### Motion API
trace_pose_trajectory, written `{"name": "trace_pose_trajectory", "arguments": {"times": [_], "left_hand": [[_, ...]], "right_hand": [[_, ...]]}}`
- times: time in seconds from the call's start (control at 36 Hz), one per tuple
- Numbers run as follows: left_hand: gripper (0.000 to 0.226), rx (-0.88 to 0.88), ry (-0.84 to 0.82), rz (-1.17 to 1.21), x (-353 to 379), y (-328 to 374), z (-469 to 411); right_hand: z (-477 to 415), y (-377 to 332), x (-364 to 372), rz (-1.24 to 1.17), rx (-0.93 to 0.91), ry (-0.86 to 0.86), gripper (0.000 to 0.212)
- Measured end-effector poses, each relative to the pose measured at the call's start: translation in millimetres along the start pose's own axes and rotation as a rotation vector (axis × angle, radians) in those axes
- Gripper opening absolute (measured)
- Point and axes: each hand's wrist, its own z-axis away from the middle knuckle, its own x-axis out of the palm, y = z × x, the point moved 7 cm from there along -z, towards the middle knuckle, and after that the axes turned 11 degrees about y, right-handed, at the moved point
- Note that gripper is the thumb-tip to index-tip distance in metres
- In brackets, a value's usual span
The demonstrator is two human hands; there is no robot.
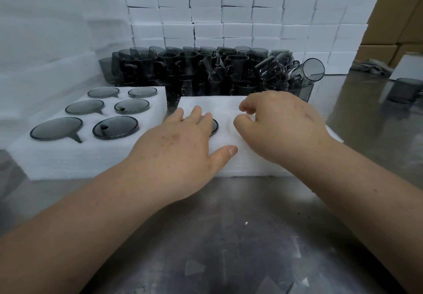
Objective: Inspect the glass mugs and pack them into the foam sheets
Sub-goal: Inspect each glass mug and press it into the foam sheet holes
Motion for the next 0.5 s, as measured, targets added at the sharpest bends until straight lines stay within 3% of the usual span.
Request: {"name": "trace_pose_trajectory", "arguments": {"times": [0.22,0.5], "left_hand": [[0.078,0.014,0.089,0.030,-0.1,0.2,-1.6],[0.091,-0.045,0.168,0.153,2.2,-5.9,-6.3]], "right_hand": [[-2.3,0.9,1.4,0.006,0.002,0.017,0.030],[-15.2,10.5,-21.5,-0.110,0.093,0.083,0.029]]}}
